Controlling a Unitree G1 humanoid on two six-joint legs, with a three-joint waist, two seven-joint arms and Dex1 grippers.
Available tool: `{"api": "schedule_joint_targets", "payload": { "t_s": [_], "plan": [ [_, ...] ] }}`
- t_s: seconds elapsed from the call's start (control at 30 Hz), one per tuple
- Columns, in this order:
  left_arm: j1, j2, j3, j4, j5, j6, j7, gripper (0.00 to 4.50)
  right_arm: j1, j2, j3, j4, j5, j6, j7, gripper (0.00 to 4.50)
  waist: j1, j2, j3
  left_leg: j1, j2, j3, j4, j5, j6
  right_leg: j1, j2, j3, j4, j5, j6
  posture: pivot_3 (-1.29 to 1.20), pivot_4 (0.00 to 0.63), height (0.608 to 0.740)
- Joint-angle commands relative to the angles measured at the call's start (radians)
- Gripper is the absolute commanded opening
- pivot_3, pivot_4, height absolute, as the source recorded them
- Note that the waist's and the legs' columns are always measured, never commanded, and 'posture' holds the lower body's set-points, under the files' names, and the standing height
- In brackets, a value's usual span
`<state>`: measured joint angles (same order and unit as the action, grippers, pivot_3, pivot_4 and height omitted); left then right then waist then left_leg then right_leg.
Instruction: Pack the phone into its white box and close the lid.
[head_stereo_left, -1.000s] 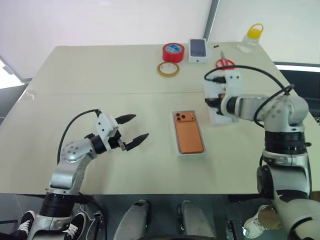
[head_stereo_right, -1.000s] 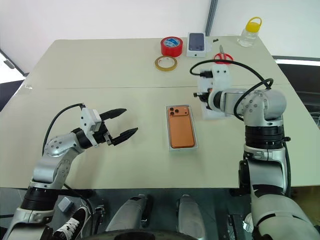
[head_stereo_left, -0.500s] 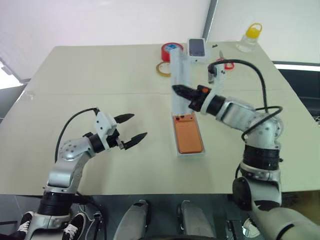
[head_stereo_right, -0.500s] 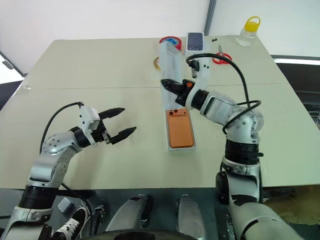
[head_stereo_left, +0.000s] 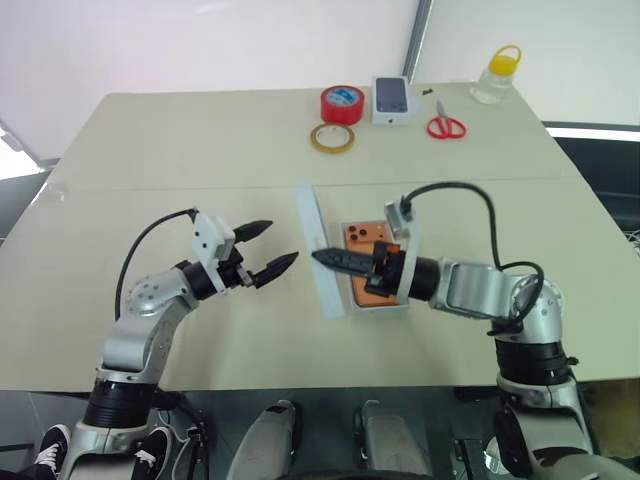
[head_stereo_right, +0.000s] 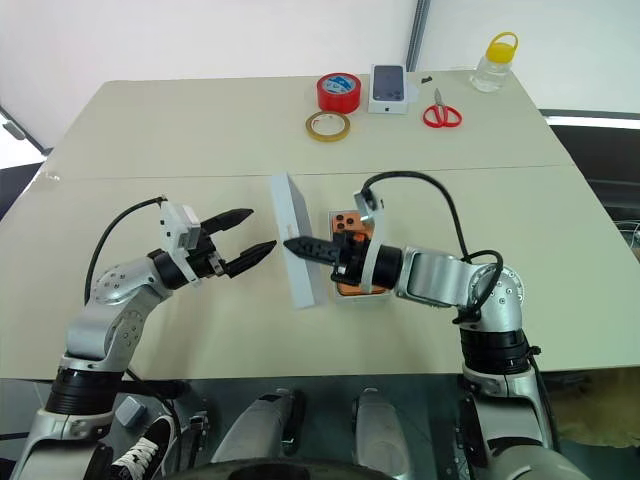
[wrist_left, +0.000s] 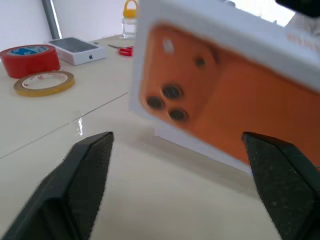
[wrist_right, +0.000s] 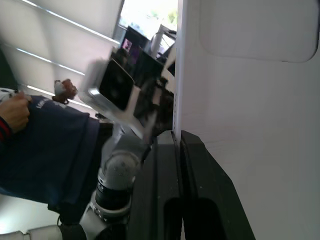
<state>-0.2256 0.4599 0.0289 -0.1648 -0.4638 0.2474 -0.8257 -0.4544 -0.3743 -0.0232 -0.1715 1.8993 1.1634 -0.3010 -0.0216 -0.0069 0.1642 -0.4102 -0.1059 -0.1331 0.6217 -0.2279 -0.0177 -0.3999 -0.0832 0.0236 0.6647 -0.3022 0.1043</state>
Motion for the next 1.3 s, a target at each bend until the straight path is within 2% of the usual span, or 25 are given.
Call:
{"api": "schedule_joint_targets", "payload": {
  "t_s": [0.03,0.13,0.17,0.2,0.33,0.5,0.6,0.7,0.83,1.07,1.13,1.23,1.3],
  "plan": [
    [0.017,-0.006,0.0,-0.047,-0.012,0.002,0.003,2.3,-0.031,0.004,0.014,0.009,0.045,-0.079,-0.018,0.0,0.001,0.0,0.0,0.0,0.0,0.0,0.0,0.0,0.0,0.0,0.0,0.0,0.0,0.0,0.0,0.0,0.15,0.74],
    [0.035,-0.024,-0.031,-0.063,0.002,0.001,0.01,0.75,-0.034,-0.002,0.034,0.03,0.067,-0.103,-0.025,0.0,0.004,0.0,0.0,0.0,0.0,0.0,0.0,0.0,0.0,0.0,0.0,0.0,0.0,0.0,0.0,0.0,0.15,0.74],
    [0.038,-0.031,-0.04,-0.065,0.009,-0.001,0.015,0.33,-0.035,-0.003,0.04,0.038,0.065,-0.109,-0.028,0.0,0.004,0.0,0.0,0.0,0.0,0.0,0.0,0.0,0.0,0.001,0.0,0.0,-0.001,0.0,0.0,0.0,0.15,0.74],
    [0.04,-0.04,-0.057,-0.067,0.016,0.0,0.017,0.12,-0.041,-0.006,0.046,0.05,0.041,-0.109,-0.026,0.0,0.005,0.0,0.0,0.0,0.0,0.0,0.0,0.0,0.0,0.001,0.0,0.0,-0.001,0.0,0.0,0.0,0.15,0.74],
    [0.027,-0.081,-0.108,-0.052,0.051,0.008,0.05,0.12,-0.066,-0.002,0.065,0.1,0.04,-0.118,-0.03,0.0,0.006,0.0,0.0,0.0,0.0,0.0,0.0,0.0,0.0,0.001,0.0,0.0,-0.001,0.0,0.0,0.0,0.15,0.74],
    [-0.003,-0.114,-0.142,-0.007,0.09,-0.021,0.053,0.12,-0.072,-0.009,0.073,0.156,-0.047,-0.095,-0.012,0.0,0.005,0.0,0.0,0.0,0.0,0.0,0.0,0.0,0.0,0.001,0.0,0.0,-0.001,0.0,0.0,0.0,0.15,0.74],
    [-0.034,-0.136,-0.151,0.029,0.104,-0.025,0.058,0.0,-0.082,-0.013,0.064,0.188,-0.072,-0.085,-0.005,0.93,0.007,0.0,0.0,0.0,0.0,0.0,0.0,0.0,0.0,0.001,0.0,0.0,-0.001,0.0,0.0,0.0,0.15,0.74],
    [-0.045,-0.152,-0.156,0.044,0.109,-0.028,0.055,0.0,-0.097,-0.014,0.048,0.204,-0.09,-0.082,0.006,2.4,0.007,0.0,0.0,0.0,0.0,0.0,0.0,0.0,0.0,0.001,0.0,0.0,-0.001,0.0,0.0,0.0,0.15,0.74],
    [-0.064,-0.198,-0.196,0.088,0.146,-0.053,0.058,0.0,-0.138,-0.091,-0.031,0.194,-0.279,-0.14,0.16,4.44,0.011,0.0,0.0,0.0,-0.001,0.0,0.001,0.0,0.0,0.002,0.0,-0.001,-0.001,0.0,0.0,0.0,0.15,0.74],
    [-0.114,-0.276,-0.231,0.154,0.171,-0.071,0.073,0.0,-0.08,-0.285,-0.1,0.077,-0.541,-0.169,0.404,4.44,0.007,-0.001,0.0,-0.001,-0.001,0.0,0.001,-0.001,0.001,0.002,0.0,-0.002,-0.002,0.0,0.001,0.0,0.15,0.74],
    [-0.12,-0.294,-0.247,0.177,0.18,-0.079,0.066,0.0,-0.068,-0.344,-0.093,0.089,-0.692,-0.233,0.458,4.44,0.006,-0.001,0.0,0.0,0.0,0.0,0.002,-0.001,0.001,0.002,0.001,-0.001,-0.001,0.0,0.001,0.0,0.15,0.74],
    [-0.137,-0.322,-0.252,0.217,0.182,-0.083,0.068,0.0,-0.064,-0.356,-0.104,0.114,-0.804,-0.287,0.515,4.44,0.007,-0.001,0.001,0.0,0.0,0.001,0.003,-0.001,0.001,0.003,0.001,-0.002,-0.001,0.0,0.001,0.0,0.15,0.74],
    [-0.152,-0.336,-0.254,0.245,0.194,-0.098,0.072,0.0,-0.057,-0.349,-0.075,0.089,-0.879,-0.313,0.551,3.93,0.006,-0.001,0.001,0.0,0.0,0.001,0.003,-0.001,0.001,0.003,0.001,-0.002,-0.001,0.0,0.001,0.0,0.15,0.74]
  ]
}}
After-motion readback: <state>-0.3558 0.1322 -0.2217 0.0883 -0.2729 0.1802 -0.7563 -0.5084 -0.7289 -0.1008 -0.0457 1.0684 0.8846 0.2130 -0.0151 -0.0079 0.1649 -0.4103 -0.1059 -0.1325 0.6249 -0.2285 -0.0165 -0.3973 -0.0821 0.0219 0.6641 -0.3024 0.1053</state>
